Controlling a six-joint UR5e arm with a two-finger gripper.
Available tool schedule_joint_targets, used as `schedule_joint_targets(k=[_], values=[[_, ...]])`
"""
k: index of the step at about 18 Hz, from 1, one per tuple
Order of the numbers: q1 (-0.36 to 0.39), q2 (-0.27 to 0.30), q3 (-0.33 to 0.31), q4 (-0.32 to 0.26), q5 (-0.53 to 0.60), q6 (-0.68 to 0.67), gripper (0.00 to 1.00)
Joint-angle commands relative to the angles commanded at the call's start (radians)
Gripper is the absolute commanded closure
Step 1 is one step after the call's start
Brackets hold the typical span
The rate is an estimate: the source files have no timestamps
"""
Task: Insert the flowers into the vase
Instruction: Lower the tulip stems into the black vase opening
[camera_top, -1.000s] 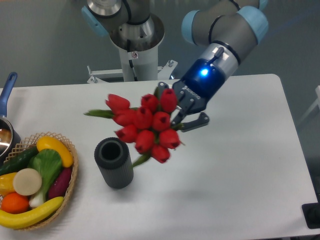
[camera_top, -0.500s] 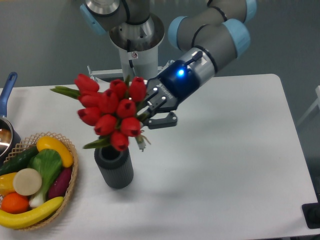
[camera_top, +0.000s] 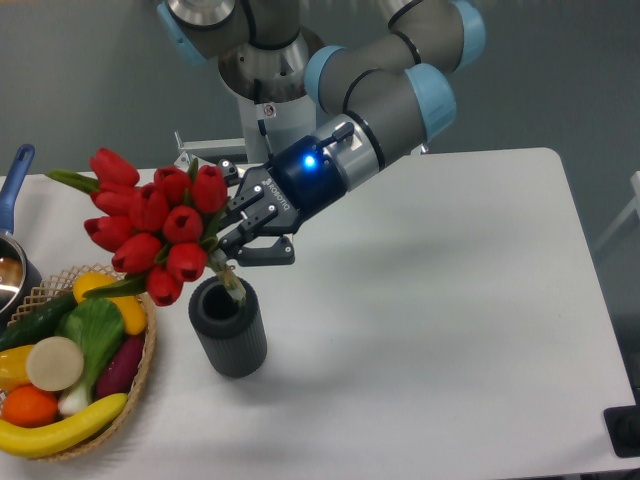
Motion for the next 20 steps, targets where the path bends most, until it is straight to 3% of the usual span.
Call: schedule_joint_targets(k=[7, 13, 20], values=[[-0.034, -0.031, -0.018, 0.000, 0.000, 0.015, 0.81], [-0.034, -0.046, -0.066, 0.000, 0.002, 0.064, 0.80], [-0.031, -0.091, -0.077, -0.002, 0.006, 0.075, 0.77]])
